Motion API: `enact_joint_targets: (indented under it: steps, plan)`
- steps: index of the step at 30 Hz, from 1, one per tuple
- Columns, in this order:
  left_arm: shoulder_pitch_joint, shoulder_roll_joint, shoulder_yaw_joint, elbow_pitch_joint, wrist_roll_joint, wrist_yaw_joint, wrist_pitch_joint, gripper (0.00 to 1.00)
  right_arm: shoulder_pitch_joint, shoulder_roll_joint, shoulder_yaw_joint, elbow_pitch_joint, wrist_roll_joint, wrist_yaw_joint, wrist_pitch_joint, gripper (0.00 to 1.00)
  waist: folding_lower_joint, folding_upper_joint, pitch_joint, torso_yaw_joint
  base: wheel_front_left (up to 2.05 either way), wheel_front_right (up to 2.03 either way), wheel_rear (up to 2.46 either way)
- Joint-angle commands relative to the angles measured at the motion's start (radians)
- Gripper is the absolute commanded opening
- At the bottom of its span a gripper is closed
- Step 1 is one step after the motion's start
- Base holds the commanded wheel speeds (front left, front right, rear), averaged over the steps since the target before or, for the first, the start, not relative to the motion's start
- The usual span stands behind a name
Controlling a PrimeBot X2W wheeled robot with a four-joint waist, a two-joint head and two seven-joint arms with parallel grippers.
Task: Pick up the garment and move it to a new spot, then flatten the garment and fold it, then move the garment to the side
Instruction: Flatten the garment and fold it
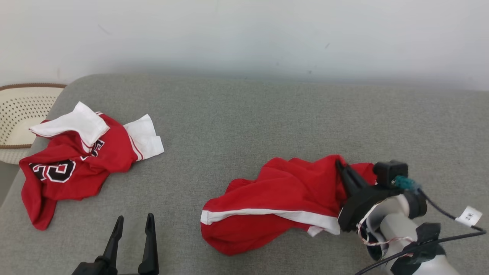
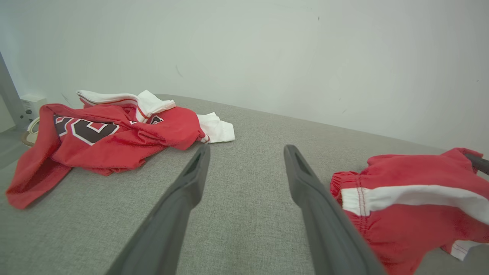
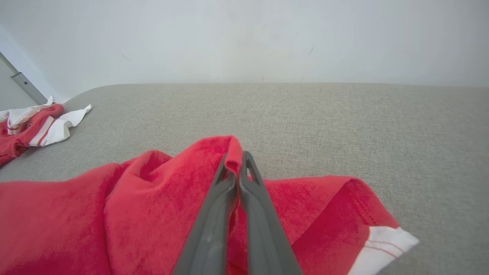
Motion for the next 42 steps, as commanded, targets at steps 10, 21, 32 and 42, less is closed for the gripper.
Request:
enact_joint_targets:
  steps: [10, 21, 32, 42]
  plan:
    - [0.023, 0.000, -0.004, 0.006, -0.019, 0.004, -0.007, 1.00, -0.085, -0.101, 0.018, -0.105, 0.039, 0.000, 0.011, 0.00, 0.0000, 0.0000, -0.021, -0.026, 0.00, 0.00, 0.00]
    - [0.011, 0.000, -0.023, 0.010, -0.030, 0.010, -0.007, 1.00, -0.104, -0.165, 0.096, -0.108, 0.141, 0.000, 0.119, 0.00, 0.0000, 0.0000, -0.012, 0.002, 0.00, 0.00, 0.00]
    - [0.015, 0.000, -0.018, 0.017, -0.023, 0.009, -0.007, 1.00, -0.122, -0.135, 0.100, 0.053, 0.120, 0.000, 0.010, 1.00, 0.0000, 0.0000, -0.010, -0.009, 0.00, 0.00, 0.00]
    - [0.023, 0.000, -0.005, 0.014, -0.013, 0.002, -0.007, 1.00, -0.003, -0.164, -0.001, -0.102, 0.123, 0.000, -0.017, 1.00, 0.0000, 0.0000, -0.018, -0.060, 0.00, 0.00, 0.00]
